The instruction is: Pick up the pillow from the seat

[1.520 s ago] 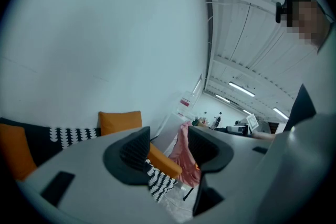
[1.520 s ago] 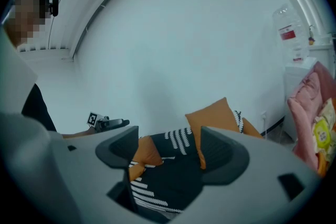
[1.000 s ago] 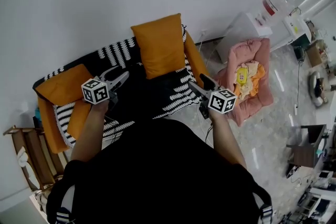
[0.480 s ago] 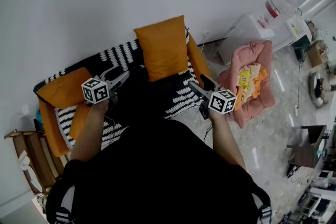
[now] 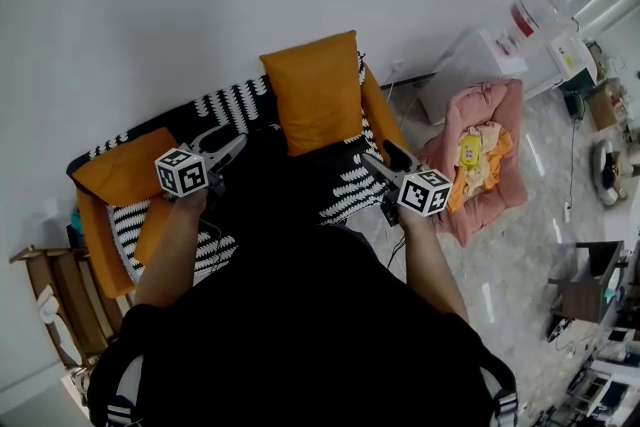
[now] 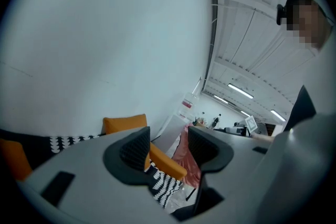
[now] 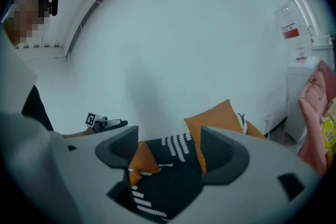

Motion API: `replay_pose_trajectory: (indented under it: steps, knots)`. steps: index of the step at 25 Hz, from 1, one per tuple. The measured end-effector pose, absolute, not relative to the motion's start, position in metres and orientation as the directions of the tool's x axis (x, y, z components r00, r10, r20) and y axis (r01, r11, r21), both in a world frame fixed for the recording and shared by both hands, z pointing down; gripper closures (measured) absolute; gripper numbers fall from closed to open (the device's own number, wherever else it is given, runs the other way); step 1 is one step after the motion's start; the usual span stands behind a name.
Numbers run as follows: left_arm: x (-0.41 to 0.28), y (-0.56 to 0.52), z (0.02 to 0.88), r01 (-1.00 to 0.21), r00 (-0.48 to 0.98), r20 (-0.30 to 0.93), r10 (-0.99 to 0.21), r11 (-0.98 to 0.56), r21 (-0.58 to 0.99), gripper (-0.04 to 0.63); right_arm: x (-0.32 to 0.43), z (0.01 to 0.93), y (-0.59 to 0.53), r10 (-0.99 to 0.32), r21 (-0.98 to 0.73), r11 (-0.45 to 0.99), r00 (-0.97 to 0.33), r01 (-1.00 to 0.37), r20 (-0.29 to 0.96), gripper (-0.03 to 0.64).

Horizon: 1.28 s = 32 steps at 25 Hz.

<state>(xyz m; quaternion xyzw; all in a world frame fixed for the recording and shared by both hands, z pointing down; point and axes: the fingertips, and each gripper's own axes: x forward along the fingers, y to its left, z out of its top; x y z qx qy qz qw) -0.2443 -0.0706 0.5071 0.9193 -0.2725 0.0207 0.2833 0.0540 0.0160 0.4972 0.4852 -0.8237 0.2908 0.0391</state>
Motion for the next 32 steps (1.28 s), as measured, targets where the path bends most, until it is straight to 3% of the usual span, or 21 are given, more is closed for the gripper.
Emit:
replay_pose_trajectory:
  steps: [32]
  knots:
    - [-0.204,-0.115,0.530,-0.579,0.805,0.244,-0.541,-0.623,0.526,0.362,0.102,0.526,-0.063,-0.701,-0.487,0.400,-0.601,-0.777,0.384,0.252]
